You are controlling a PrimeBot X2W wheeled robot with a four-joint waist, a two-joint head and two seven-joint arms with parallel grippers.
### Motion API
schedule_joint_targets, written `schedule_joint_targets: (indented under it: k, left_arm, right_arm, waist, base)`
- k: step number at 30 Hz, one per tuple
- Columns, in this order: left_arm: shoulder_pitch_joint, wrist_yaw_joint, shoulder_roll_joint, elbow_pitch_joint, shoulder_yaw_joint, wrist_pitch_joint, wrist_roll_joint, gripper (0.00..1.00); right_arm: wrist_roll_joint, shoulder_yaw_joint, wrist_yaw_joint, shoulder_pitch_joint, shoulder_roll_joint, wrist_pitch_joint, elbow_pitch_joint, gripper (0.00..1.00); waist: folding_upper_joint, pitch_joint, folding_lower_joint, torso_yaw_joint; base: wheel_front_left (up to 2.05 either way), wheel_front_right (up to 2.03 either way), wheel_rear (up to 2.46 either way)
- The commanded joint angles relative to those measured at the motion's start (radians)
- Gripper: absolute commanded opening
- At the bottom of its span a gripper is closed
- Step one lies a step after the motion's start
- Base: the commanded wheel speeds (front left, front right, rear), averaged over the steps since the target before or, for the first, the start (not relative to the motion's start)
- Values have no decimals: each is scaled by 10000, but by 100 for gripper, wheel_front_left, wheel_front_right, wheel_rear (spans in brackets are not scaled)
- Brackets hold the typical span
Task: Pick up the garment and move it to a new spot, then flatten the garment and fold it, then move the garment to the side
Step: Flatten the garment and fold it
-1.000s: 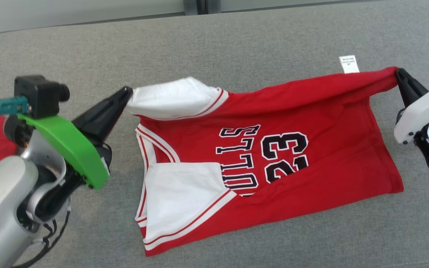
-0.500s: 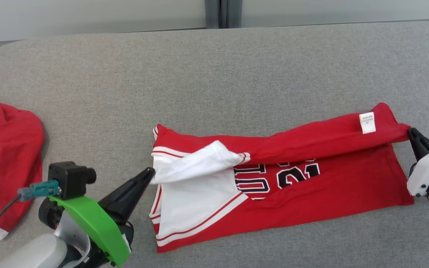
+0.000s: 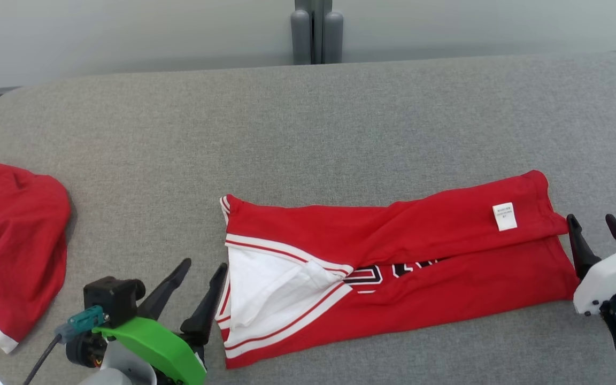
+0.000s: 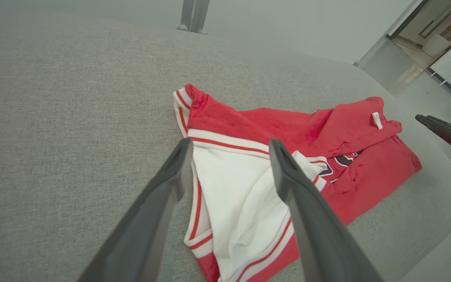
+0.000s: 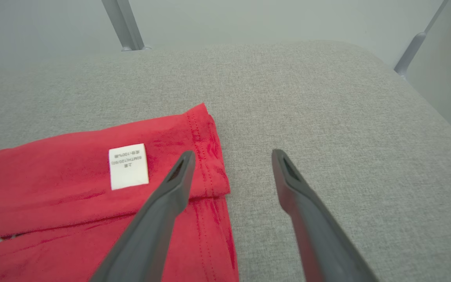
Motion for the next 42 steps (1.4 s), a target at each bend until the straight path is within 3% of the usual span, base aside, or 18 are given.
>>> schedule_joint_targets:
  k: [1, 4, 8, 11, 17, 24, 32, 36, 42]
  left_arm:
    - [306, 338, -145, 152, 210, -281, 308, 100]
    - [779, 901, -524, 335, 849, -525, 916, 100]
    - [1966, 1344, -1701, -132, 2967, -535, 2399, 100]
    - [3055, 1181, -2641, -518, 4395, -527, 3696, 100]
    - [4654, 642, -4220, -766, 5959, -530, 6289, 100]
    - [5432, -249, -5126, -363, 6682, -532, 8369, 100]
    - [5628, -1149, -5718, -204, 6851, -532, 9416, 100]
    - [5636, -1404, -5876, -196, 6845, -533, 9712, 100]
    - [5307, -1655, -6050, -267, 6869, -533, 9877, 100]
  right_arm:
    - [-66, -80, -15, 341, 150, -359, -150, 100]
    - [-115, -203, -15, 792, 396, -1007, -364, 100]
    - [-158, -138, -15, 1299, 773, -1671, -779, 100]
    - [-206, 65, -17, 1746, 948, -1927, -1141, 100]
    - [-466, -229, -15, 2240, 1402, -2001, -1923, 100]
    - [-718, -718, -15, 2936, 1915, -2000, -2723, 100]
    - [-764, -1168, -15, 2577, 1766, -1998, -1792, 100]
    - [-461, -1720, -14, 1737, 1855, -1044, -737, 100]
    - [-338, -2375, -15, 405, 1456, 612, 628, 100]
  waist:
    - [0, -409, 0, -102]
    - [0, -683, 0, -138]
    - [0, -949, 0, -151]
    - [0, -1165, 0, -139]
    - [0, -1449, 0, -18]
    - [0, -1649, 0, 293]
    - [0, -1499, 0, 760]
    - [0, -1209, 0, 897]
    - [0, -617, 0, 1093]
  base:
    - [0, 0, 0]
    - [0, 0, 0]
    - [0, 0, 0]
    - [0, 0, 0]
    - [0, 0, 0]
    - [0, 0, 0]
    - [0, 0, 0]
    - [0, 0, 0]
    - [0, 0, 0]
